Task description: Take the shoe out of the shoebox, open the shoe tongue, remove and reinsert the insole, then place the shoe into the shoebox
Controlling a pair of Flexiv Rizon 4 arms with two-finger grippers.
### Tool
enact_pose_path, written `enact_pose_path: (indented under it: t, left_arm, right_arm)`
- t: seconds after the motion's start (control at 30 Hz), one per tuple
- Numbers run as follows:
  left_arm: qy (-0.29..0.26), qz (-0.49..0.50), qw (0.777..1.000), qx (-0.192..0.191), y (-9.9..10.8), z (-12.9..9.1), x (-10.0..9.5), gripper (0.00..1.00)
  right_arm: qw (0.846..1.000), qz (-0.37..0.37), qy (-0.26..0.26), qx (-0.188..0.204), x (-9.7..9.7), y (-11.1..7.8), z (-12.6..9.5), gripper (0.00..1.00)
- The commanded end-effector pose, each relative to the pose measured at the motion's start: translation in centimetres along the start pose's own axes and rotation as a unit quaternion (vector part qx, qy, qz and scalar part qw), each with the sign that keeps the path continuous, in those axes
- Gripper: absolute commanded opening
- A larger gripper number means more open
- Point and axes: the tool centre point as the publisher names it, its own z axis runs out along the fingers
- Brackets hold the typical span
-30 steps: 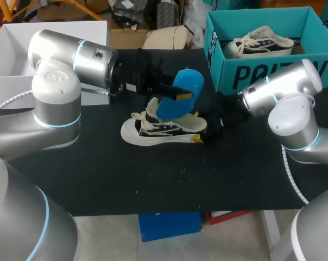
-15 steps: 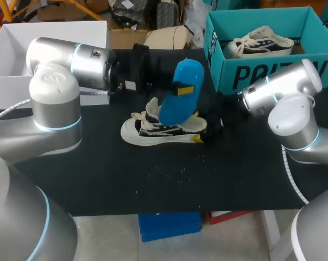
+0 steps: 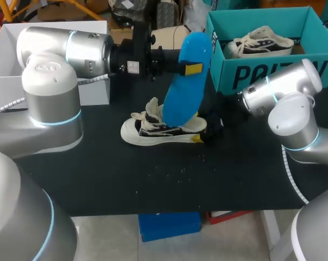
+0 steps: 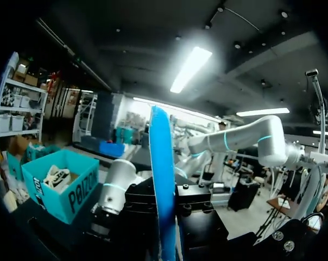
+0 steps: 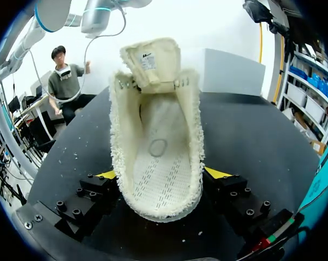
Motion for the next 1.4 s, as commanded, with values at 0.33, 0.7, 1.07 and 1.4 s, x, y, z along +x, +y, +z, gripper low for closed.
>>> enact_pose_path:
  t: [0.33,0.7,1.07,1.4]
  left_arm:
    - [-0.044,0.044,0.988,0.141,-1.3,0.5,2.5,0.0]
    - [-0.037,0.066,0.99,0.122,-1.9,0.7,3.1,0.0]
    - [-0.03,-0.06,0.985,0.157,-2.6,0.9,4.3,0.0]
    - [-0.032,-0.126,0.983,0.13,-4.4,1.3,5.3,0.0]
  right_arm:
    - [1.0,0.001,0.0,0.001,-0.1,-0.1,0.1,0.0]
    - [1.0,0.001,0.0,0.001,-0.1,-0.1,0.1,0.0]
    - [1.0,0.001,0.0,0.001,-0.1,-0.1,0.1,0.0]
    - [1.0,0.001,0.0,0.001,-0.1,-0.1,0.1,0.0]
